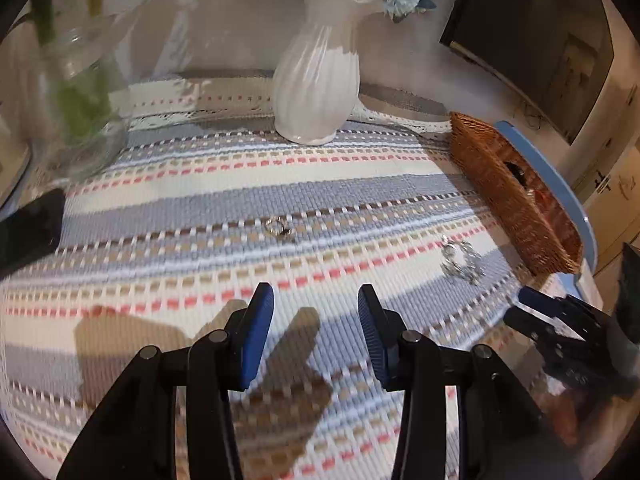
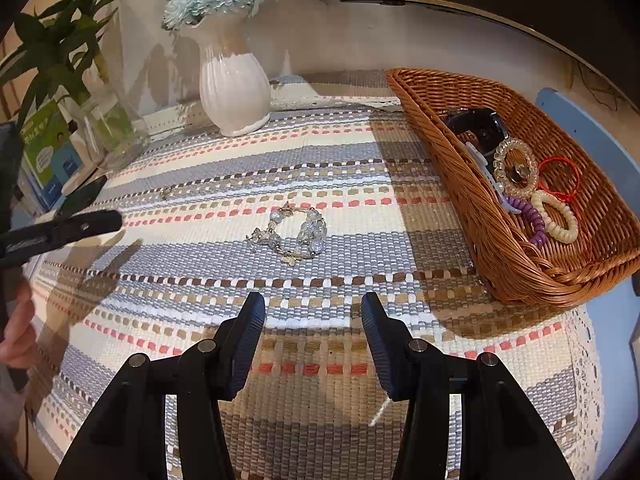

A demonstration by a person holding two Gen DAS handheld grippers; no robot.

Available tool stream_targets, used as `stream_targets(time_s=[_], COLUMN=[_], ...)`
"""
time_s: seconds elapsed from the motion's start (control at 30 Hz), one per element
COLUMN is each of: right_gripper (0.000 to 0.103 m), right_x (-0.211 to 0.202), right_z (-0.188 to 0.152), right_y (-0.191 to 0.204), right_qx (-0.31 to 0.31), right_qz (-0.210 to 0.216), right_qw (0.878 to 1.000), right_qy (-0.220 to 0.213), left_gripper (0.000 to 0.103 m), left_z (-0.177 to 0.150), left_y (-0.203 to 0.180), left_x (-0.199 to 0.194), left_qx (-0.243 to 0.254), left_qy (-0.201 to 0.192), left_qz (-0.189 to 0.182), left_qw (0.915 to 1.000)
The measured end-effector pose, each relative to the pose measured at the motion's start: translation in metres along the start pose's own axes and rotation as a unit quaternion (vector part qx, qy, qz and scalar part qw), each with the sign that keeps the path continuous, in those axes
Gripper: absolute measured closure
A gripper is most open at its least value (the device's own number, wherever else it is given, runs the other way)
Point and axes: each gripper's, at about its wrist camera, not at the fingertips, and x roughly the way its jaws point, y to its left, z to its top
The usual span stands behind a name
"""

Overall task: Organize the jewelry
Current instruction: 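Grasp the small silver ring with the left gripper while the right gripper grasps the silver chain bracelet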

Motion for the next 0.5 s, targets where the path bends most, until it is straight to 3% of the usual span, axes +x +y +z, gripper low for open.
stream_targets(time_s=[0.17, 0.37, 0.4, 0.47, 0.5], right_gripper=[0.052, 0.052, 0.052, 0.052, 0.052], right_x=[0.004, 0.005, 0.006, 0.007, 0.007], right_z=[0.001, 0.001, 0.001, 0.001, 0.001], right_y=[-0.005, -0.005, -0.005, -0.004, -0.004], right_qx=[0.009, 0.009, 0.008, 0.008, 0.008], right_qz=[0.013, 0.026, 0.027, 0.027, 0.025], right_qw=[1.000, 0.999, 0.999, 0.999, 0.999], right_qy=[0.012, 0.016, 0.016, 0.018, 0.019], left_gripper=[0.059, 0.060, 0.063, 0.083, 0.088], left_z=[0.011, 0.022, 0.022, 0.024, 0.025], left_y=[-0.005, 0.012, 0.012, 0.012, 0.012], left_x=[0.033, 0.047, 0.047, 0.050, 0.051], left_qx=[0.016, -0.025, -0.024, -0.017, -0.015], left_qy=[-0.002, -0.010, -0.013, -0.013, -0.012], left_qz=[0.027, 0.036, 0.042, 0.049, 0.051], left_qw=[0.9995, 0.9990, 0.9988, 0.9986, 0.9985])
